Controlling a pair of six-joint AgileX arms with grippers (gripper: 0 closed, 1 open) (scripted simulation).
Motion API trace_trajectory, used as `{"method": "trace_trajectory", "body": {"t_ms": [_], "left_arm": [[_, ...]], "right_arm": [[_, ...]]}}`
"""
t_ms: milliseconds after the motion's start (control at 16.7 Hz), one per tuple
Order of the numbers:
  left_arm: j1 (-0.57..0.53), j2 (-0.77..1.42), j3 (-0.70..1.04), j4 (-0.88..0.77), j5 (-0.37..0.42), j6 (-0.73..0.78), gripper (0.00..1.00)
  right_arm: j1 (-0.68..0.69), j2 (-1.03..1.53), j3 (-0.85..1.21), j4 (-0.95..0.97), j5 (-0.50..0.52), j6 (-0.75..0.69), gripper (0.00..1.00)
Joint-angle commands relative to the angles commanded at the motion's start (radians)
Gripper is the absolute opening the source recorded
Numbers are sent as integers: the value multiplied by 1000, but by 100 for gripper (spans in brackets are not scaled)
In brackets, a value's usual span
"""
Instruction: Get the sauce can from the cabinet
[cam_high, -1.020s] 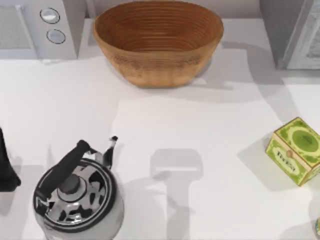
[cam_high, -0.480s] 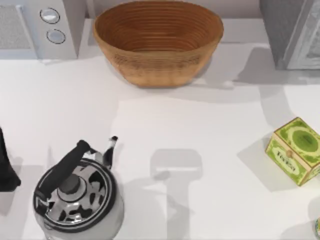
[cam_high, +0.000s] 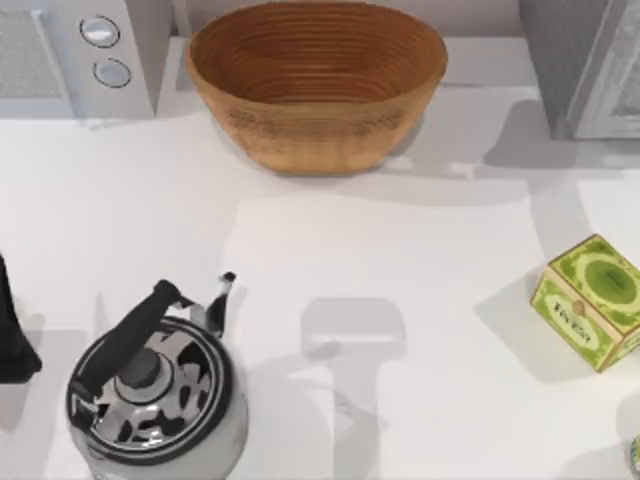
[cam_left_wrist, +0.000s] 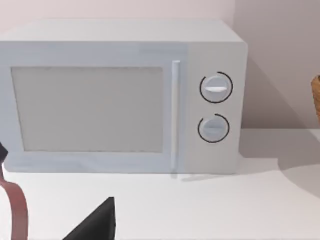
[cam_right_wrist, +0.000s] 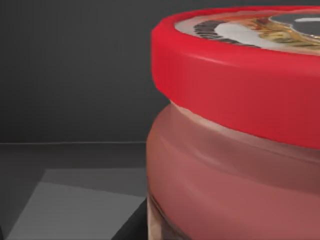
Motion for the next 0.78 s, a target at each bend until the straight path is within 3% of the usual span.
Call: {"method": "trace_trajectory", "body": {"t_ms": [300,780], "left_arm": [[0,0,0,0,0,0,100],[0,0,0,0,0,0,100]], "right_arm": [[-91,-223,-368,135,-93,-4,0],[-304,-742,-1296,449,-314,-16,0]]}}
